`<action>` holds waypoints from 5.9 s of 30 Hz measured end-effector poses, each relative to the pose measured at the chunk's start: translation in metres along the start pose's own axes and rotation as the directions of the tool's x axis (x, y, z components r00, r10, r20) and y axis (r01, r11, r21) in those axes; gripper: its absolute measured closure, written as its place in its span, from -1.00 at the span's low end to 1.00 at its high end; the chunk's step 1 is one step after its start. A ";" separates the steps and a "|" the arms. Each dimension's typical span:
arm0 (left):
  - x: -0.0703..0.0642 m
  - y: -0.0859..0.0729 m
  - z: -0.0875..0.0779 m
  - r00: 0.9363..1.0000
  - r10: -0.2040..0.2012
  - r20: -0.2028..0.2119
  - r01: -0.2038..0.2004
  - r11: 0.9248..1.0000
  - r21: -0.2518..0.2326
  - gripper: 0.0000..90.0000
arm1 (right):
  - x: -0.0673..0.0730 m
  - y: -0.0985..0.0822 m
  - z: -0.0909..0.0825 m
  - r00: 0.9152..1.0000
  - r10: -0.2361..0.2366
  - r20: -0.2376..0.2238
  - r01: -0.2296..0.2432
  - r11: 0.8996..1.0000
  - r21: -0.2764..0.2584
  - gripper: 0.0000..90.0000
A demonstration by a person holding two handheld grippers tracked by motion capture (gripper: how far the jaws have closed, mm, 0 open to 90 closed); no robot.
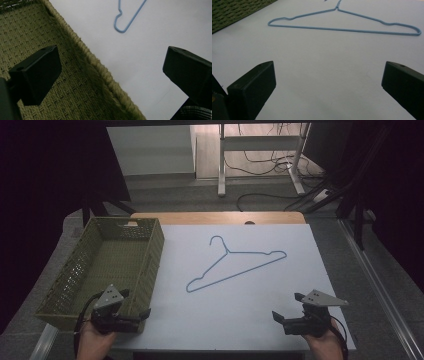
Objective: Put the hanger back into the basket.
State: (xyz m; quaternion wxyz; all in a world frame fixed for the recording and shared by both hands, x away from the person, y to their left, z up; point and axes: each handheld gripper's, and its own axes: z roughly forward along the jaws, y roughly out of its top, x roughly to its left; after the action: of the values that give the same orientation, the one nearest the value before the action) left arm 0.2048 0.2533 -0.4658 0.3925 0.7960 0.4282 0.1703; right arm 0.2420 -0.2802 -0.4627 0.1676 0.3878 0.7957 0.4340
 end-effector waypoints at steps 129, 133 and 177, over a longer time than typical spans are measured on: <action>-0.010 0.143 0.261 0.987 0.085 0.134 -0.118 0.960 0.256 0.55 | 0.004 0.002 -0.005 0.993 -0.105 0.047 0.102 0.993 0.061 -0.96; -0.008 0.140 0.264 0.987 0.074 0.142 -0.109 0.960 0.258 0.57 | 0.004 0.002 -0.005 0.993 -0.107 0.047 0.104 0.993 0.061 -0.96; -0.010 0.127 0.241 0.984 0.101 0.150 -0.122 0.983 0.138 0.93 | -0.012 0.095 0.067 0.999 -0.032 0.026 0.028 0.990 0.141 -1.00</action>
State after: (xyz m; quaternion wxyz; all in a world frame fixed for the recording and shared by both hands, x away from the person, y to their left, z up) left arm 0.4149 0.0882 -0.5194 0.3524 0.8555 0.3652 0.1029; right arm 0.3349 -0.2208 -0.4236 0.1576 0.3927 0.8277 0.3686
